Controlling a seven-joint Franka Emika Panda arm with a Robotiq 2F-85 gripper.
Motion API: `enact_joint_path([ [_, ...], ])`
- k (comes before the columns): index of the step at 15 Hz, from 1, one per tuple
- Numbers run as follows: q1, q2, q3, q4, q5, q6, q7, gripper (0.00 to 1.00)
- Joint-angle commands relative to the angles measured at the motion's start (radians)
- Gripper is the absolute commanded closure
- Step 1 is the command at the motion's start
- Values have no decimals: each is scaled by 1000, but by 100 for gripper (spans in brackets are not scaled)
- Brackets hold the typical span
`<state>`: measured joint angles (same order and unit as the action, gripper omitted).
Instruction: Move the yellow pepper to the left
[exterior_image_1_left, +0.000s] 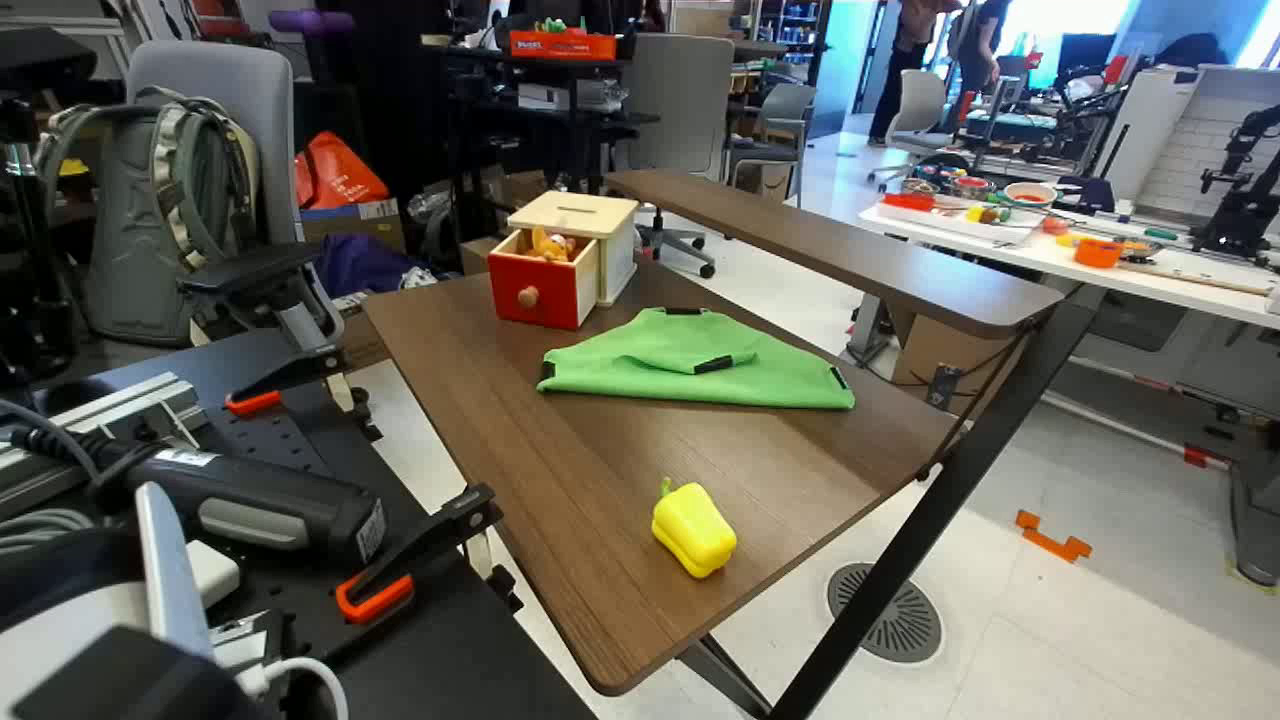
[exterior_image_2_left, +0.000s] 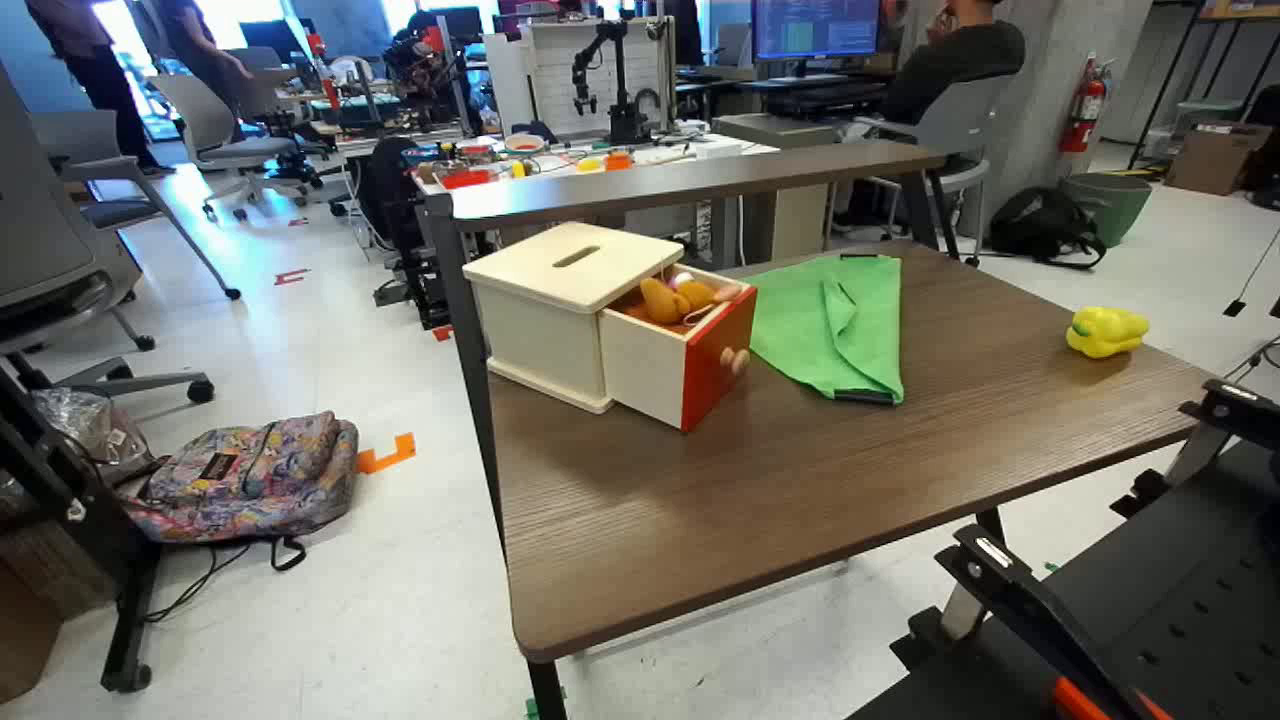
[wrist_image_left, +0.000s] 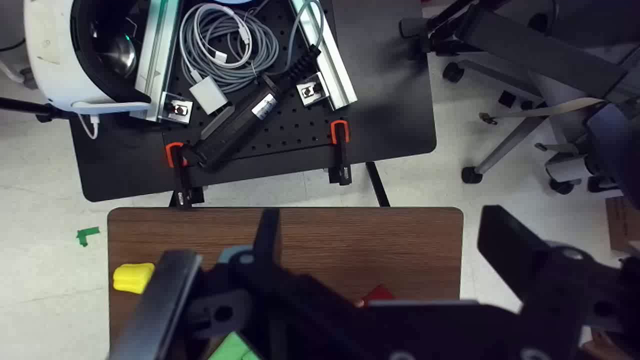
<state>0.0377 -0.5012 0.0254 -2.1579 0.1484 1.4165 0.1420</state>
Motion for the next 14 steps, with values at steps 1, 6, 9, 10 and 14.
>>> enact_joint_path([
  [1,-14,1,10,4,4,-4,-5,0],
  [6,-14,1,10,5,4,-4,-5,0],
  [9,-24,21,12,2,22,99,22,0],
  [10,-29,36,14,1,27,156,37,0],
  [14,-37,117,1,-7,71,388,104,0],
])
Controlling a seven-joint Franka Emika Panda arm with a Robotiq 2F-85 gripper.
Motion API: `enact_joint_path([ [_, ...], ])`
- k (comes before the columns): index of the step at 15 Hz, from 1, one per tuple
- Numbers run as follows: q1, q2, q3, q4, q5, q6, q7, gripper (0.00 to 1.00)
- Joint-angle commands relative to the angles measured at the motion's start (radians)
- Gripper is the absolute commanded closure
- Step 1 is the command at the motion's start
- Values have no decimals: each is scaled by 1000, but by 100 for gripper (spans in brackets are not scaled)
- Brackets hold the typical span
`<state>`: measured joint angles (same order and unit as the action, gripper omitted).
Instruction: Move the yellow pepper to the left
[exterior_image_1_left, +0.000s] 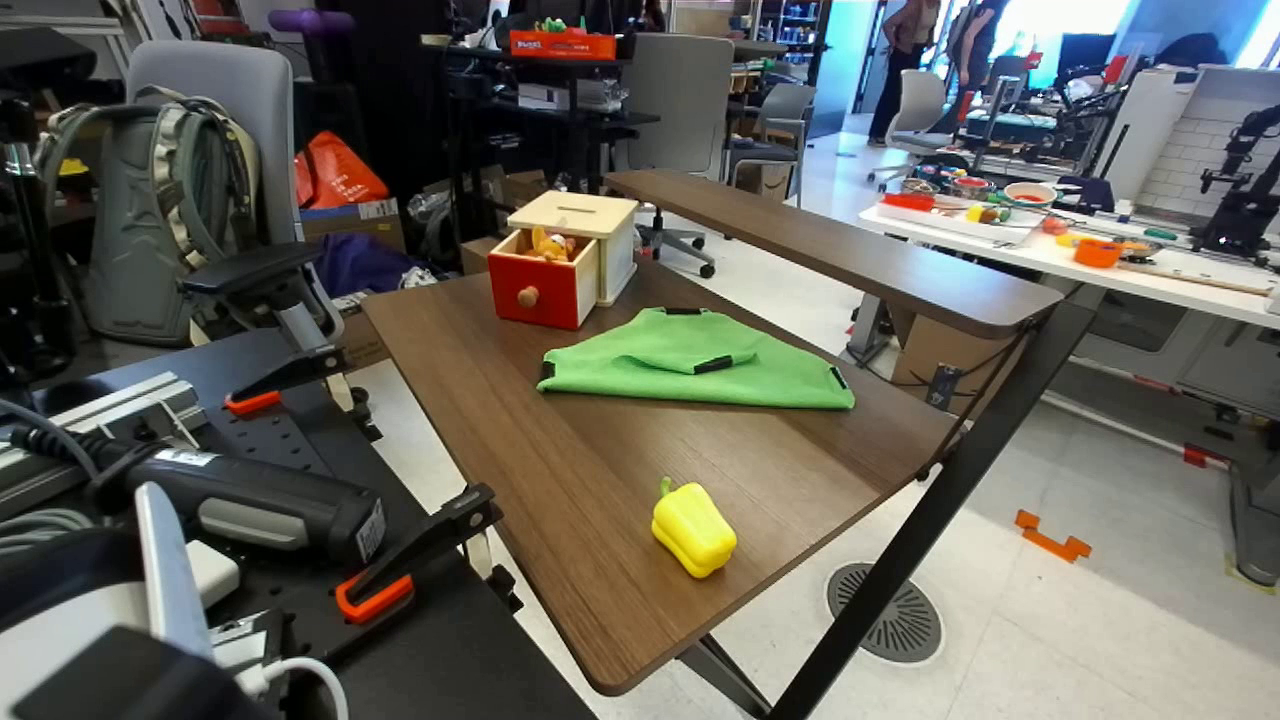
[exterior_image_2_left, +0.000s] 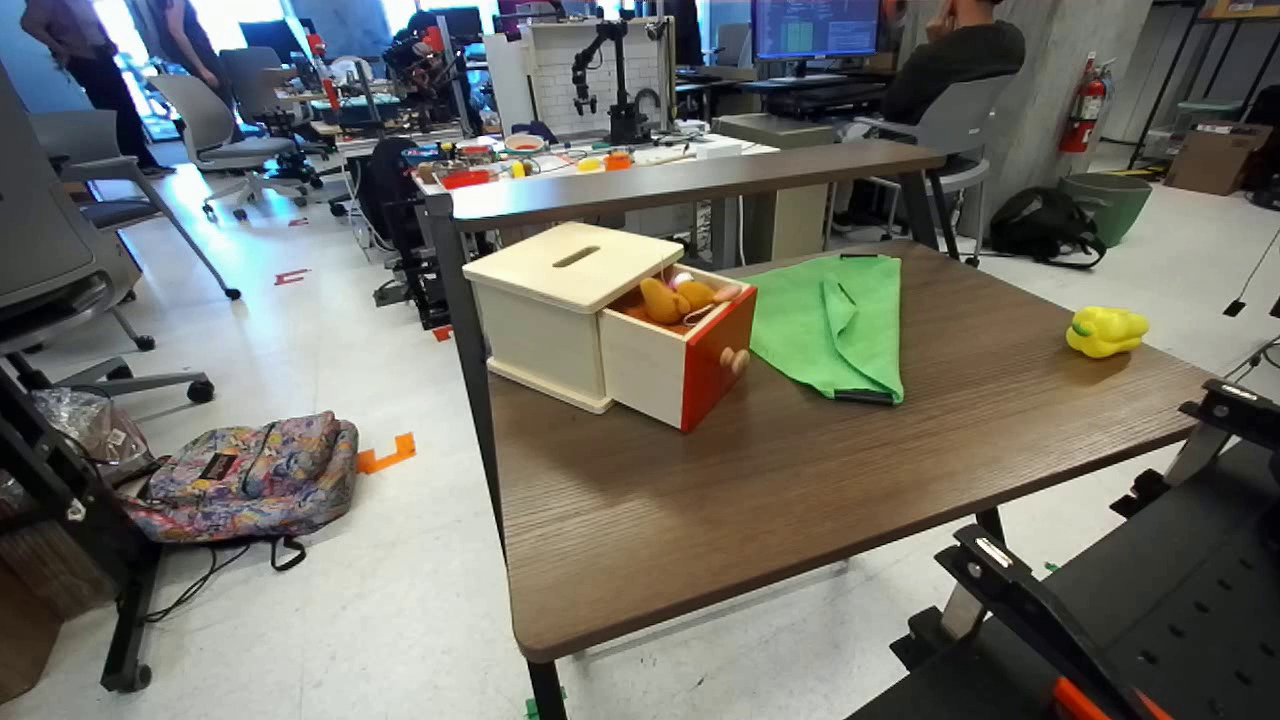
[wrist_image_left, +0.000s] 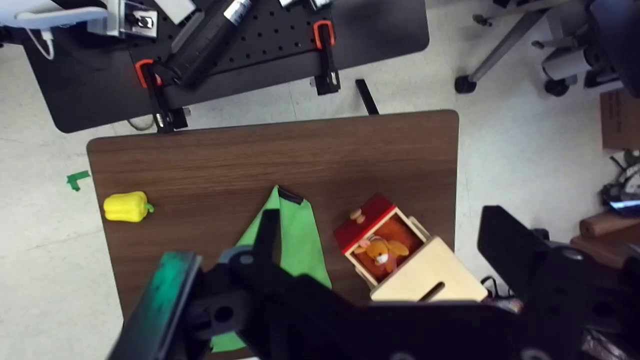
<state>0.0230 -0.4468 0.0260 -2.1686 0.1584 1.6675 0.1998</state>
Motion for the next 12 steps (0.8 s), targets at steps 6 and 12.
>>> enact_joint_path([
  [6,-66,201,-58,-26,197,408,123,0],
  [12,-120,388,-126,-29,330,603,178,0],
])
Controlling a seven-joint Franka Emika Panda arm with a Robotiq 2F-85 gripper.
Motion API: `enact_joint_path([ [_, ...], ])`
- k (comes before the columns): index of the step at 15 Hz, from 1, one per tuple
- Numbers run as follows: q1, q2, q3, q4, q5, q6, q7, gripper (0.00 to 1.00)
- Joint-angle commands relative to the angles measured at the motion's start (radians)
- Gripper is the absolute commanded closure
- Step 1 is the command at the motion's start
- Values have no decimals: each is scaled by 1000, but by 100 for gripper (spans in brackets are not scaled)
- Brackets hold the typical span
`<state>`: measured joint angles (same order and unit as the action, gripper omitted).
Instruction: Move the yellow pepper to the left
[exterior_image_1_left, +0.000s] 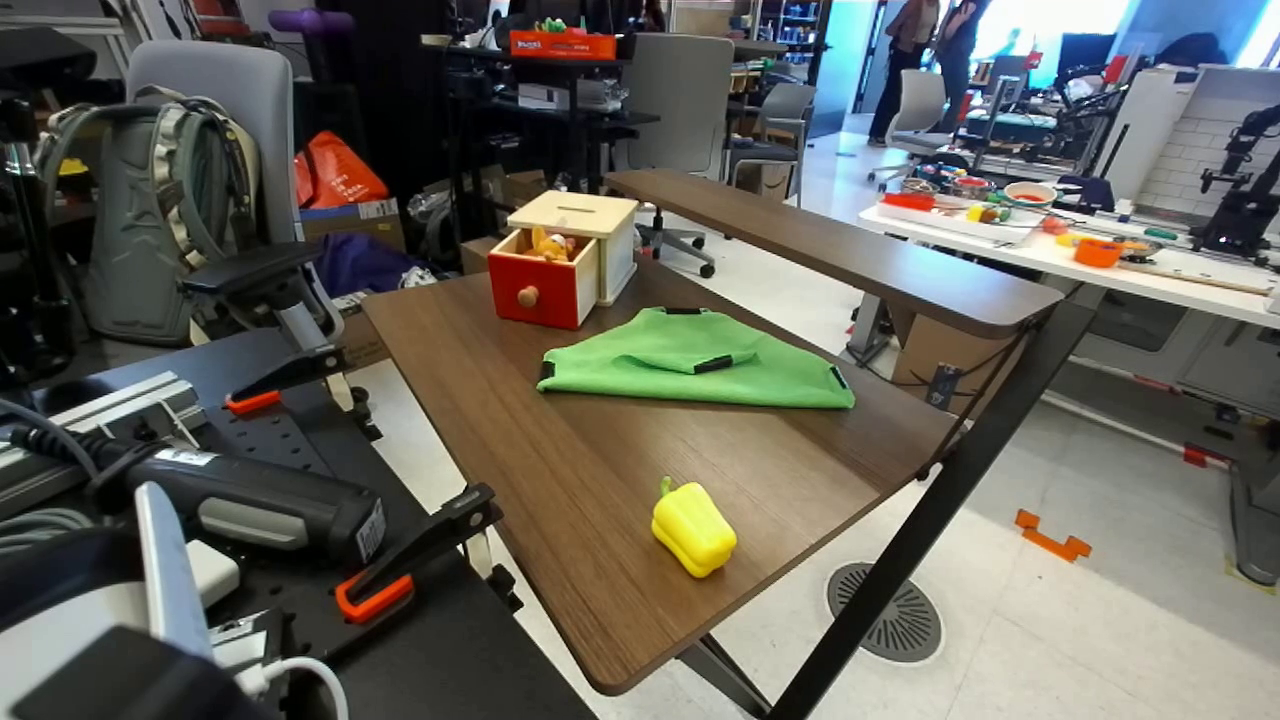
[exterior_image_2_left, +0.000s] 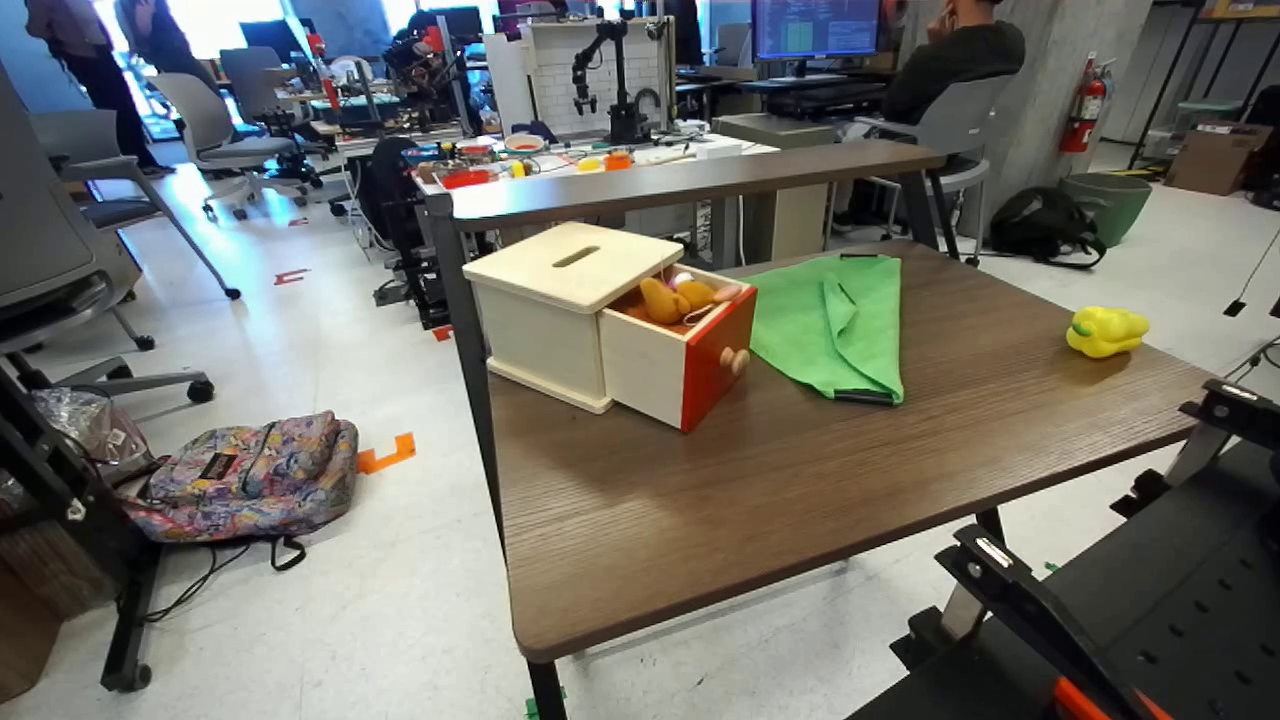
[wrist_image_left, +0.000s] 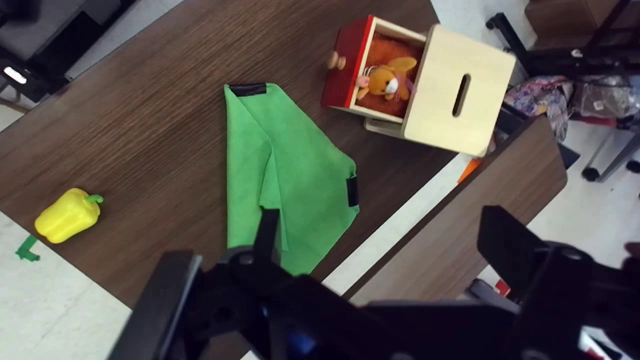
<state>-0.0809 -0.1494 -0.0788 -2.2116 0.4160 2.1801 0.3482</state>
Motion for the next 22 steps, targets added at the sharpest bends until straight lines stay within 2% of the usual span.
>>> enact_joint_path([
  [1,-23,131,-30,19,90,120,33,0],
  [5,-52,280,-56,14,112,280,79,0],
  [8,-55,380,-73,7,80,368,172,0],
  [13,-74,504,-79,36,130,374,261,0],
  [18,-93,543,-83,30,179,397,310,0],
  [22,-93,536,-85,20,148,368,317,0],
])
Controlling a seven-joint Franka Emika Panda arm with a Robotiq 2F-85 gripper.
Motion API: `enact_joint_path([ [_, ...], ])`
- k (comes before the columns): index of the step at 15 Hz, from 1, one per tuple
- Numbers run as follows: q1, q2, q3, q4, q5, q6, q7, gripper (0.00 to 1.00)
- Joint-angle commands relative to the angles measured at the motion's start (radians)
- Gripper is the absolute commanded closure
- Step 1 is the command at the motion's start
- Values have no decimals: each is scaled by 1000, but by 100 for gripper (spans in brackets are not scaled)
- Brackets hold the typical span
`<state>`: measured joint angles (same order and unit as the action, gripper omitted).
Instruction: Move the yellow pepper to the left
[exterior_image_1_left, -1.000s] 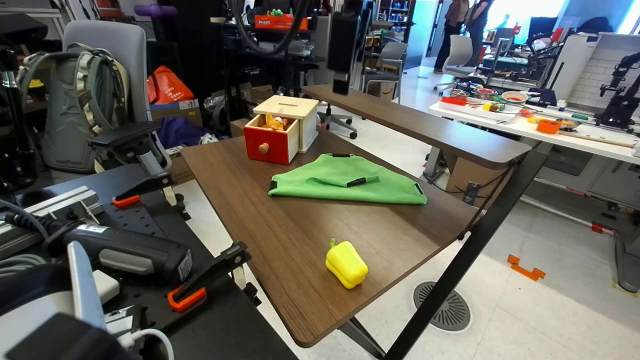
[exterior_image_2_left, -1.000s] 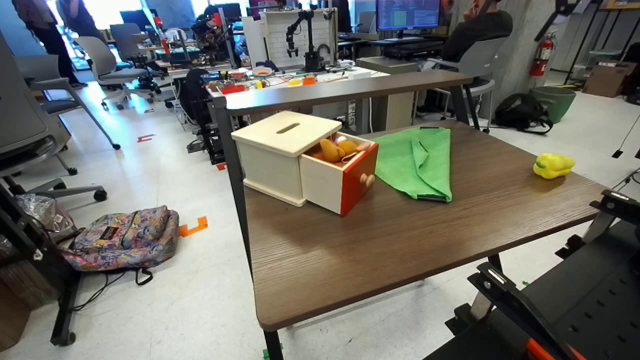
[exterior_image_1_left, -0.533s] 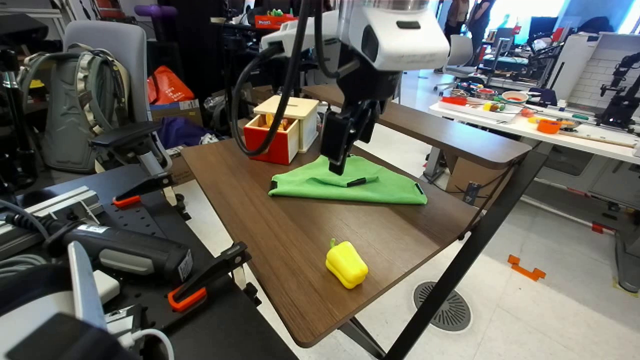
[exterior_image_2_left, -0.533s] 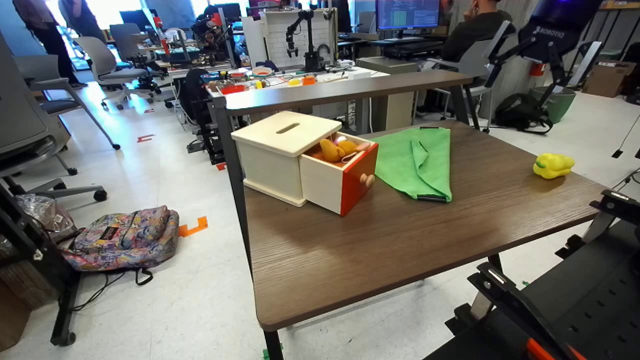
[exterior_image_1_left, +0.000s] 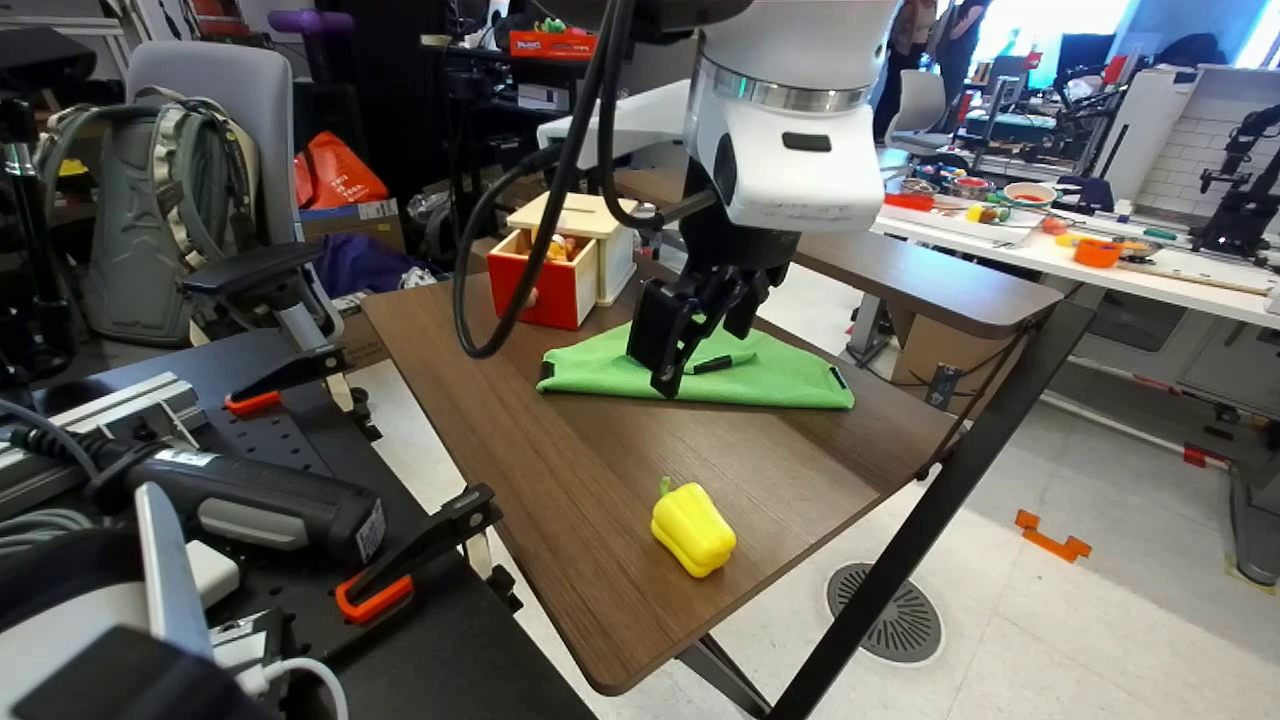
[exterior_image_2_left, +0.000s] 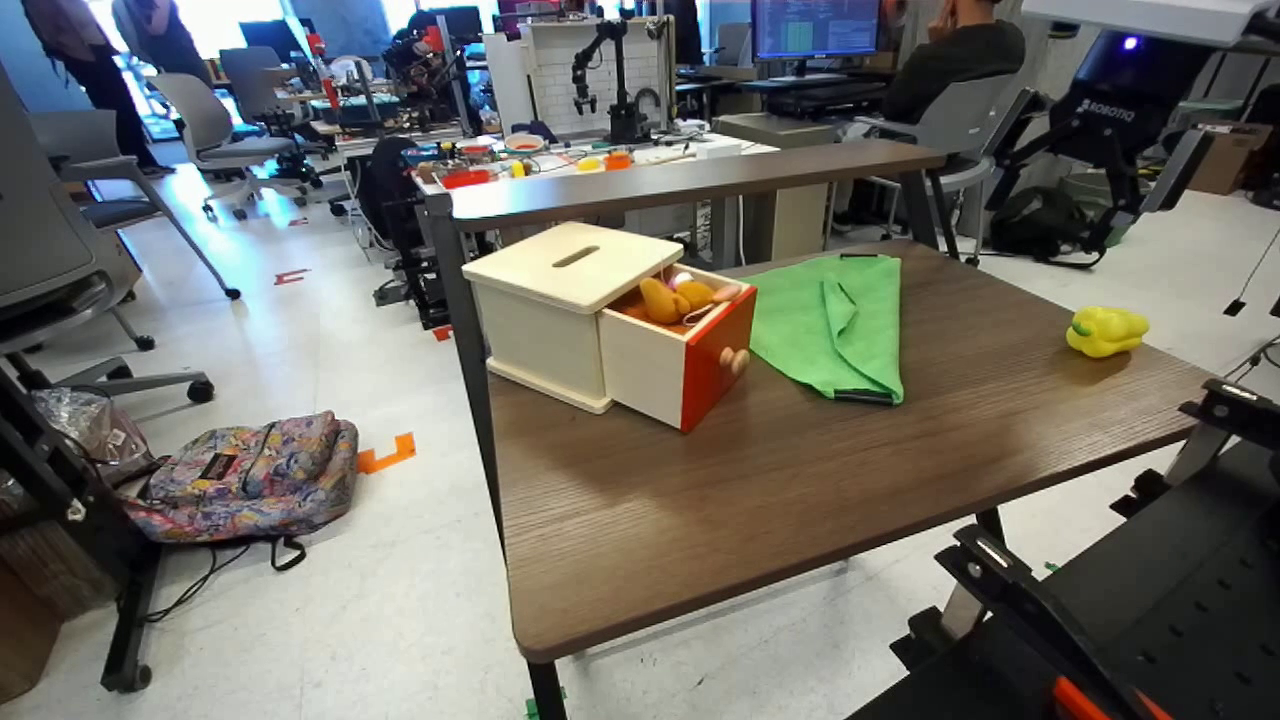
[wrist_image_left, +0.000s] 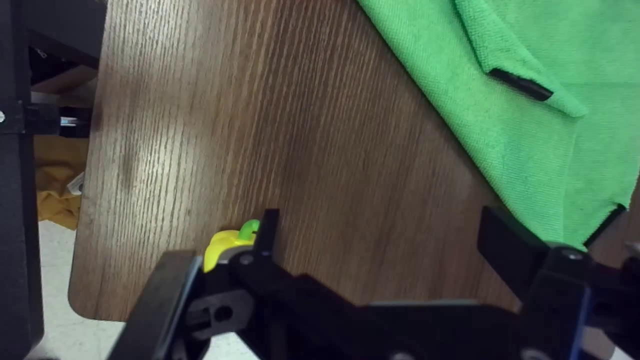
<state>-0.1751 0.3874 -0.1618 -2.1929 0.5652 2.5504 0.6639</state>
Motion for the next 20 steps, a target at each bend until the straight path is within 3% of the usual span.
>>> enact_joint_path([
  [1,2,-1,-1,0,-1,-3,1,0],
  [5,3,-1,2,0,-1,-3,1,0],
  [10,37,21,-22,-17,-79,38,56,0],
  [20,48,64,-73,-83,-178,174,122,0],
])
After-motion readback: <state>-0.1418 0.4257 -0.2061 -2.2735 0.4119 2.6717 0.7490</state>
